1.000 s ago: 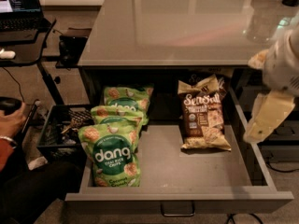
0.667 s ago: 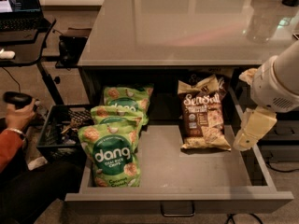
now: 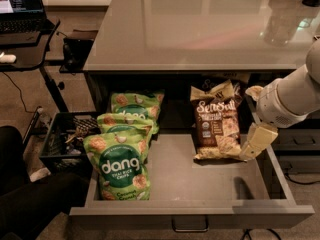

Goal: Pick brown chip bag from top drawer and place on counter

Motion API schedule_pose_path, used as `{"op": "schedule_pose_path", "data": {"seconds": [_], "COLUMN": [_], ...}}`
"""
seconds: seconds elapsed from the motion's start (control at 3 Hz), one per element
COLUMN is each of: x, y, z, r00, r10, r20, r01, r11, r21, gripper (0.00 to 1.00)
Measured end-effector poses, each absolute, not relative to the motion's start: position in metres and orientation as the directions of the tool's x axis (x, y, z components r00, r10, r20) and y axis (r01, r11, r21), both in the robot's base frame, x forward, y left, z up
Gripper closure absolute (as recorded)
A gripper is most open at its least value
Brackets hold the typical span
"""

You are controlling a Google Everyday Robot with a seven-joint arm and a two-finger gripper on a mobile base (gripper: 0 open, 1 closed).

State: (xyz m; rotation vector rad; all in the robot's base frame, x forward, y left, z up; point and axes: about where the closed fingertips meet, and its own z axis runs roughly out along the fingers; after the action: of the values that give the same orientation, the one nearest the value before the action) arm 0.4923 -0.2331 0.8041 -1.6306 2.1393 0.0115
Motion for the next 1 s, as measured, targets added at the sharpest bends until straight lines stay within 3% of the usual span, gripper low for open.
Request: {"op": "schedule_pose_path", "data": {"seconds": [0.67, 1.0], "x": [0.508, 0.521], "y": [-0.238, -0.23], "z": [0.791, 0.774], "r00": [-0.2, -0.248], "r10": [-0.905, -0.835], "r20": [-0.376, -0.491], "r01": [-0.918, -0.891], "r11": [0.308, 0.396], "r21": [-0.251, -0.223], "gripper": [0.0, 0.0]}}
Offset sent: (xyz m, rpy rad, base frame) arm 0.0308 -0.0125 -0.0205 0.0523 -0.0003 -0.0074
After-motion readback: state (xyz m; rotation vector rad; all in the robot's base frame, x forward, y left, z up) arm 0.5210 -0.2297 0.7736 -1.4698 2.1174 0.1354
